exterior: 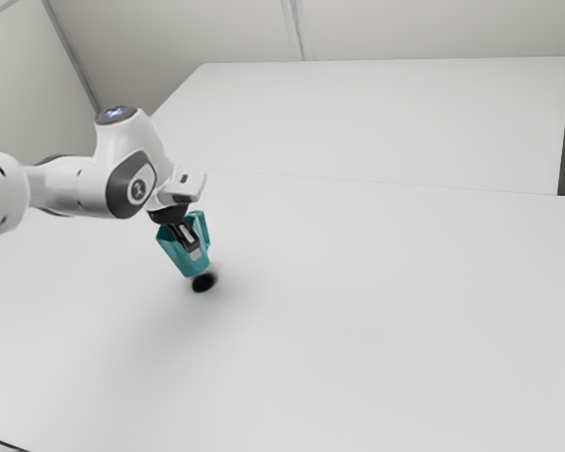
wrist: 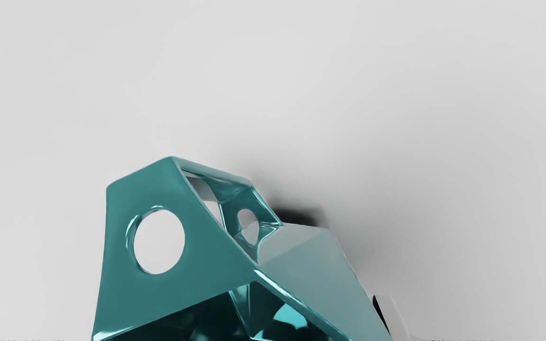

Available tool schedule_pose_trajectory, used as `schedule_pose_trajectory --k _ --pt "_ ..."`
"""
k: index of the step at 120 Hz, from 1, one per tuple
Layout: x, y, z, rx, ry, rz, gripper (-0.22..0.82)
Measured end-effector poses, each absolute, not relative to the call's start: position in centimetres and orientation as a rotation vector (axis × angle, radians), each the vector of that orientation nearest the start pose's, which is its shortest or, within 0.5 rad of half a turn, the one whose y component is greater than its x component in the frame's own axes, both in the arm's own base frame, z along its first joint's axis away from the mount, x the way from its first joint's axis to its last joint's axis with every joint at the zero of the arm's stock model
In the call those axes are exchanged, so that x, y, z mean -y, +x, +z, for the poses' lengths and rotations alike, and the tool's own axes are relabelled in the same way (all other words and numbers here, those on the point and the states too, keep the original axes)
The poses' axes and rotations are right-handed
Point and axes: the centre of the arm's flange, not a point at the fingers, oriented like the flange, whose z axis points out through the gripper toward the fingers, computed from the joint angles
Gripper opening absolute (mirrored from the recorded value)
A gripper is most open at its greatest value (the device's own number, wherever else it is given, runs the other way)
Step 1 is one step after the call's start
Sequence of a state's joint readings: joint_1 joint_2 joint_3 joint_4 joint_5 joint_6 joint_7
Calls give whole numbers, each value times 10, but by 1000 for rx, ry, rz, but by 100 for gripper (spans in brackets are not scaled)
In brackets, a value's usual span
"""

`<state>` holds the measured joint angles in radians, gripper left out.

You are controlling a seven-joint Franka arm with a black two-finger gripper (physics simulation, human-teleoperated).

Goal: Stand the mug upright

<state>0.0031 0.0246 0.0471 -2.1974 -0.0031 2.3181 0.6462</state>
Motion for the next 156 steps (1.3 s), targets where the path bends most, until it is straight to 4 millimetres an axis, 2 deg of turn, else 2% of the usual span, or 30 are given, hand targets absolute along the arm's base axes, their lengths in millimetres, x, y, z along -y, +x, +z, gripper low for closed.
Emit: schedule_pose_trajectory --k 11,30,64,97,120,156 --pt "-26 533 374 -890 -2969 -142 -18" --pt "-24 529 367 -871 -2946 -150 -18" --pt "-19 531 355 -834 -2933 -183 -18" --pt "-7 527 338 -825 -2942 -170 -18" --pt "-6 528 334 -803 -2949 -174 -18" --pt "-7 528 335 -787 -2960 -178 -1"
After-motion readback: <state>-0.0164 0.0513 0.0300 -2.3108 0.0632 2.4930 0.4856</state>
